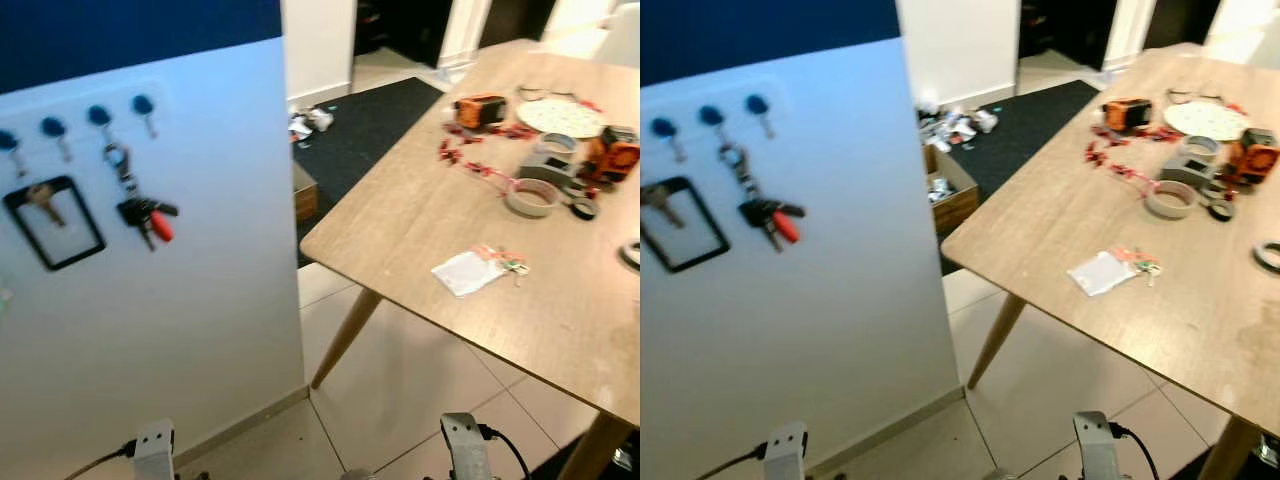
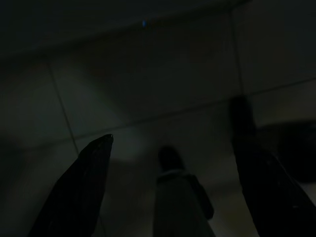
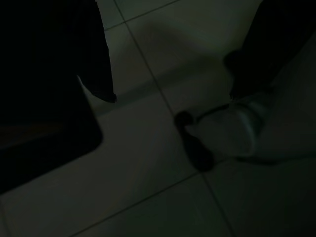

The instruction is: Hang keys on a hook

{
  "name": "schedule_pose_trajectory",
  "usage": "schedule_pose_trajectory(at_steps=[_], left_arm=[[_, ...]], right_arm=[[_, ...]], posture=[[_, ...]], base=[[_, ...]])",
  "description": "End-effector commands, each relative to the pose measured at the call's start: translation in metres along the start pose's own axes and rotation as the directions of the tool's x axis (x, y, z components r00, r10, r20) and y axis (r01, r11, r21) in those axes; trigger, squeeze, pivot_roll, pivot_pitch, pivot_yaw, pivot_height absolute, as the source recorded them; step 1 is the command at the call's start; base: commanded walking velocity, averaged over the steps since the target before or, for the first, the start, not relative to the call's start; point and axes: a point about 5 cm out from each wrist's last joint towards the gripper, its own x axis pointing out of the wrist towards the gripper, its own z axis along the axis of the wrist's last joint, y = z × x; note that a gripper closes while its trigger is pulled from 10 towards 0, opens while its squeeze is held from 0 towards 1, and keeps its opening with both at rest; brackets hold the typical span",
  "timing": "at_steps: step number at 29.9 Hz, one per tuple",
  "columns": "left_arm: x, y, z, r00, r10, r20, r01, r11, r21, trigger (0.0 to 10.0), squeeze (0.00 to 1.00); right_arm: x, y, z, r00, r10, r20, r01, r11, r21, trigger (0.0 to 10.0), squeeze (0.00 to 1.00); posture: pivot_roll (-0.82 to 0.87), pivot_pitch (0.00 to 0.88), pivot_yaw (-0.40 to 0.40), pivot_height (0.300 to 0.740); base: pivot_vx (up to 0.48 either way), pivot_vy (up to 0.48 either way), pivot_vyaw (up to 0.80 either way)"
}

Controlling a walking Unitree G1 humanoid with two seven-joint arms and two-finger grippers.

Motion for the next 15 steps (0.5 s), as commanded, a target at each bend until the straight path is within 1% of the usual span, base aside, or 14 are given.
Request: schedule_pose_trajectory(at_steps=[1,15], left_arm=[[-0.0032,0.0068,-0.0138,0.999,0.022,-0.035,-0.022,1.000,-0.002,10.0,0.00],[-0.0032,0.0066,-0.0147,0.999,0.023,-0.034,-0.023,1.000,-0.001,10.0,0.00]], right_arm=[[0.0004,0.0053,-0.0011,1.000,0.015,-0.005,-0.015,1.000,0.010,10.0,0.00],[0.0006,0.0065,0.0009,1.000,0.025,0.002,-0.025,1.000,0.006,10.0,0.00]], posture=[[-0.13,0.054,0.087,0.740],[-0.13,0.054,0.085,0.740]], base=[[0.000,0.000,-0.79],[0.000,0.000,-0.79]])
